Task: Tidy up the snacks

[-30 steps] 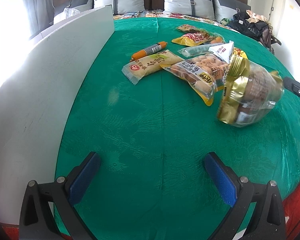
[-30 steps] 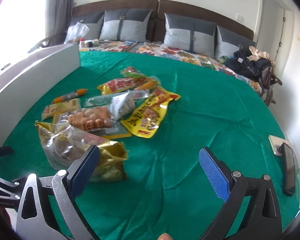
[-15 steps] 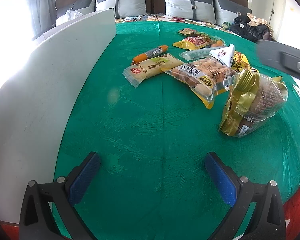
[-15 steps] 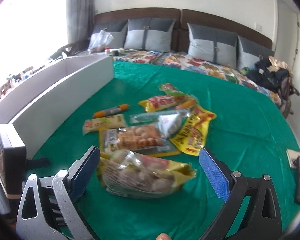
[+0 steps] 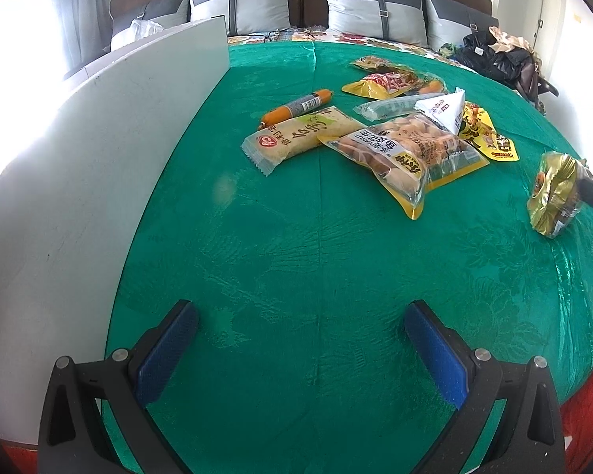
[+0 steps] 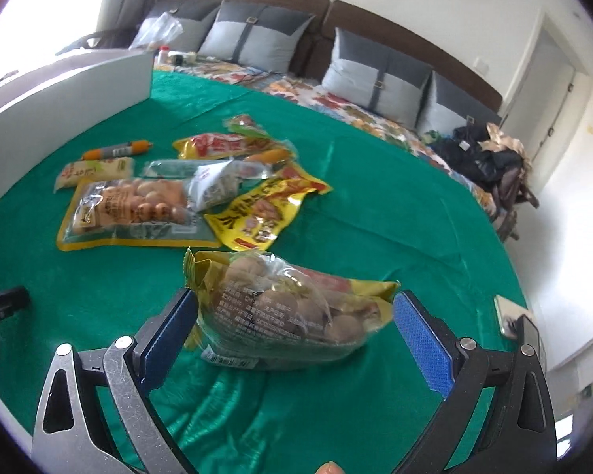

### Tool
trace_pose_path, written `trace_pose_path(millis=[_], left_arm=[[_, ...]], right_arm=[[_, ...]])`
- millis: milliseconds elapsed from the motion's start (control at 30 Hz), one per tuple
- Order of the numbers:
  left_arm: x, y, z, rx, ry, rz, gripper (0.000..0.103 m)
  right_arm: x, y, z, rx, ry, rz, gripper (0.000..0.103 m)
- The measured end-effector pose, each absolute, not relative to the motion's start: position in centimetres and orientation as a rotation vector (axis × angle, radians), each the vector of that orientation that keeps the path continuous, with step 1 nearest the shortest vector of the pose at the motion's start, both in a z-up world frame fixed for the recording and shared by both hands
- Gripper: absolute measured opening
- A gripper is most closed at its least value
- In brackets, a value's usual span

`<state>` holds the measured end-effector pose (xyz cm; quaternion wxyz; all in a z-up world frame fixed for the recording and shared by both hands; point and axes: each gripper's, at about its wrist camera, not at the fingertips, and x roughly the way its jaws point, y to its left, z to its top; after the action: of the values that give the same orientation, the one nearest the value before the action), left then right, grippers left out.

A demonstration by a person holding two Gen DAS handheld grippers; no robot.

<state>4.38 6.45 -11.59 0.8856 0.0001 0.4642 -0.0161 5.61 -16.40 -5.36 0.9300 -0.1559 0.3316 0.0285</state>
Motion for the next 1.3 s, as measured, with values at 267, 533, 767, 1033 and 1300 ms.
trace_pose_path(millis=[267, 533, 767, 1033, 1300], left_arm=[[4.3, 6.4, -11.7, -0.001, 0.94, -0.029, 0.103], [4.1, 6.5, -11.7, 0.0, 0.927, -0.033, 0.103], [4.6, 6.1, -10.8, 0.013, 1.009, -0.178, 0.103], [11.9, 1.2, -7.1, 0.218, 0.945, -0.31, 0.103], [15.7, -3.4, -9.7, 0.323, 1.007, -0.361, 0.102]], right_arm=[[4.3, -17.3, -8.2, -0.21, 0.792, 0.062, 0.1], [5.4, -18.3, -10.9, -0.151, 0.873, 0.05, 0.1], [5.7, -19.1, -11.4, -0.054, 0.883, 0.07, 0.102], [5.7, -18.9, -11.4, -0.057, 0.859, 0.074, 0.102], [5.7, -18.9, -11.4, -0.06, 0.858, 0.08, 0.102]])
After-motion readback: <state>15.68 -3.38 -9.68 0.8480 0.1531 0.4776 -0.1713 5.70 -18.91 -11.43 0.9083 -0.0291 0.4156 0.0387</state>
